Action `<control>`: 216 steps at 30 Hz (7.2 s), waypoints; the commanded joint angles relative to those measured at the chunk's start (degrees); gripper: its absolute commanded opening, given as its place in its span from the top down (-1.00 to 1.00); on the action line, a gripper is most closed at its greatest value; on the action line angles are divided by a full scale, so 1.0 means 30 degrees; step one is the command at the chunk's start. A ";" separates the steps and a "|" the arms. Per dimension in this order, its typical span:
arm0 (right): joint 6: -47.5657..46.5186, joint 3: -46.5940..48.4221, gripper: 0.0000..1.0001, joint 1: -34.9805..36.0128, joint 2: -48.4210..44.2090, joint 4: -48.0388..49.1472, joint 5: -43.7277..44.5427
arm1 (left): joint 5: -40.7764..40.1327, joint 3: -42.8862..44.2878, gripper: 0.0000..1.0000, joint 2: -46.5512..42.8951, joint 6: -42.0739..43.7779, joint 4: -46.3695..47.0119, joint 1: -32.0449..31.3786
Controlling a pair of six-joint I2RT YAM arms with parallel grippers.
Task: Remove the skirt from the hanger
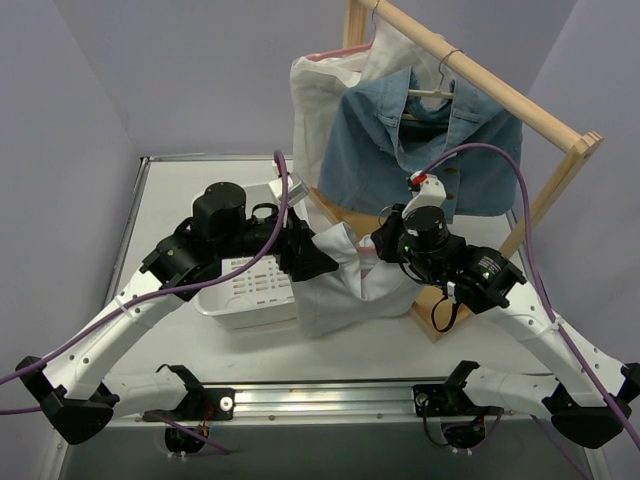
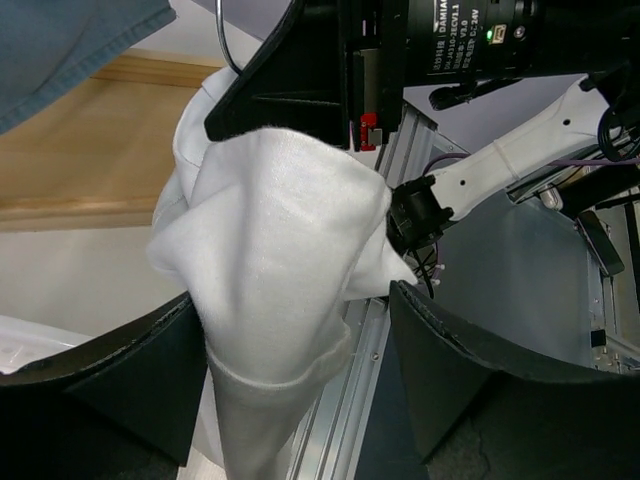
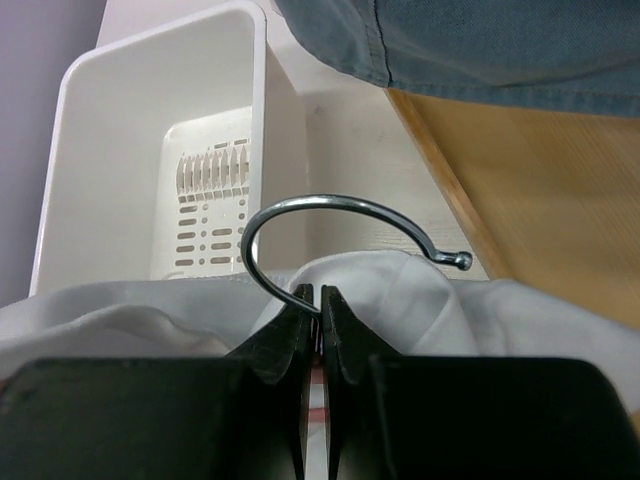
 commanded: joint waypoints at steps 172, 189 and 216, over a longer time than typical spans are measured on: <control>0.2665 0.2093 1.00 -0.3160 -0.4547 0.0807 -0.6092 | -0.7047 1.2665 0.95 0.2059 0.3021 -0.1431 0.7931; 0.2431 0.0833 1.00 -0.3160 -0.3991 0.0456 -0.5771 | -0.3855 0.0311 0.72 0.2610 -0.4011 0.1126 0.8252; 0.2782 -0.0045 1.00 -0.3160 -0.2320 -0.2767 -0.1787 | 0.4671 0.4682 -0.68 0.1001 -0.0555 -0.0634 0.2659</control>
